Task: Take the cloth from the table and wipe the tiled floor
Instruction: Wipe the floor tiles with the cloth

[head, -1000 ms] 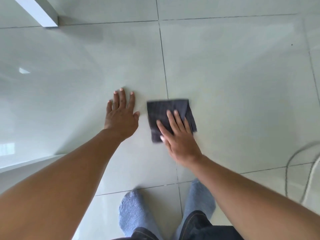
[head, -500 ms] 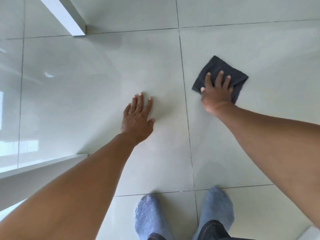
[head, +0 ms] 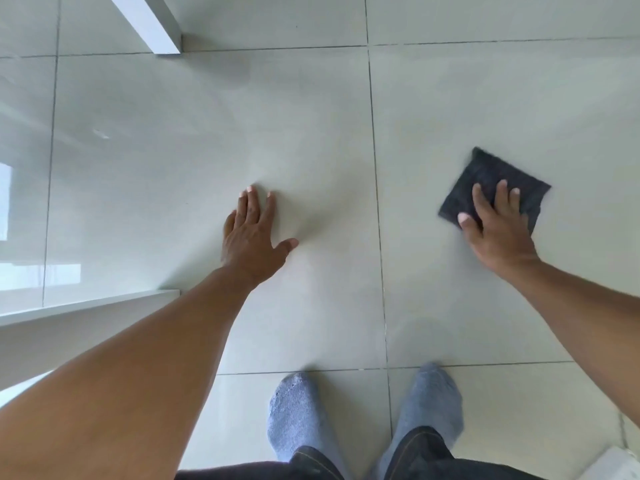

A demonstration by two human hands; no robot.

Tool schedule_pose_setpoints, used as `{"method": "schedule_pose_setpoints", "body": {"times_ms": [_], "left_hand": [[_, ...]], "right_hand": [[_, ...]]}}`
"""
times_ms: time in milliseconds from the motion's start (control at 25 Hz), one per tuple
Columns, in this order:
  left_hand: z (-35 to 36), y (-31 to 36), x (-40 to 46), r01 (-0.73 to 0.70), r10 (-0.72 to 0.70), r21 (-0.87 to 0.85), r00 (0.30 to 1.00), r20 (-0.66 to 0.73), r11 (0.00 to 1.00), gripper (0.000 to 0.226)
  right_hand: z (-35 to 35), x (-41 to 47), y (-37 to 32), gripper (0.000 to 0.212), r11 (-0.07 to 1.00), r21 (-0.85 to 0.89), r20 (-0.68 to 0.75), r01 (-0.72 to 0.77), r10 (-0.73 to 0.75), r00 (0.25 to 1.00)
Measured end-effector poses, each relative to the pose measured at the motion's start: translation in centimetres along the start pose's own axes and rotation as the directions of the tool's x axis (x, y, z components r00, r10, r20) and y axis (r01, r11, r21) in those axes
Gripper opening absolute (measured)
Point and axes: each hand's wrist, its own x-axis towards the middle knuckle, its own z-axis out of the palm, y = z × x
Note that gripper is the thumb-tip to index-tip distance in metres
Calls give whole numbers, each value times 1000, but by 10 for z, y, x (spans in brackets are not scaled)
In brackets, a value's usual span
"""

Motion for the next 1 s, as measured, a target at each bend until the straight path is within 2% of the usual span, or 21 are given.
{"method": "schedule_pose_setpoints", "body": {"times_ms": [40,80,120,200,240,320,400,480,560,680,760,840,880,920,1000], "left_hand": [[-1,0,-1,6,-6,5,1000,13,1000,96],[-3,0,-1,11,-11,8,999,32,1000,96],[-7,-1,-1,9,-10,13,998,60,1000,98],[-14,-6,0,-9,5,34,995,104,999,102],[-17,-8,1,-16,11,45,993,121,999,105],[-22,-9,1,-26,17,51,987,159,998,109],[-24,-8,0,-25,18,40,986,164,999,112],[-23,-11,2,-33,24,54,987,158,998,114],[-19,-12,4,-32,23,54,987,159,998,115],[-17,-9,5,-28,17,59,984,175,998,115],[-15,-6,8,-17,2,76,982,187,997,114],[-15,-2,8,-7,-13,90,977,215,996,114],[-16,-1,8,-2,-21,101,974,226,995,114],[-17,0,8,0,-26,108,971,236,994,114],[-19,0,9,0,-29,117,969,244,993,115]], "right_hand": [[-8,34,-27,66,987,74,0,-141,142,990],[-12,62,-58,65,970,116,-2,-215,217,976],[-12,80,-93,65,975,111,-10,-195,197,980],[4,88,-168,62,997,63,-8,36,-35,999],[18,75,-201,60,980,41,14,197,-197,980],[56,20,-234,56,889,1,61,459,-458,887],[87,-46,-215,55,796,-39,76,604,-601,796],[100,-87,-160,54,741,-61,106,669,-662,742],[88,-88,-96,56,766,-97,116,635,-625,772],[49,-42,-48,60,901,-138,71,412,-406,911],[33,1,-61,61,975,-76,18,209,-208,978],[28,31,-102,61,999,-5,7,36,-36,999],[31,38,-127,62,1000,-7,18,29,-29,999],[37,38,-151,61,996,-22,34,87,-86,996],[54,18,-188,61,957,-59,61,283,-279,958]]}}
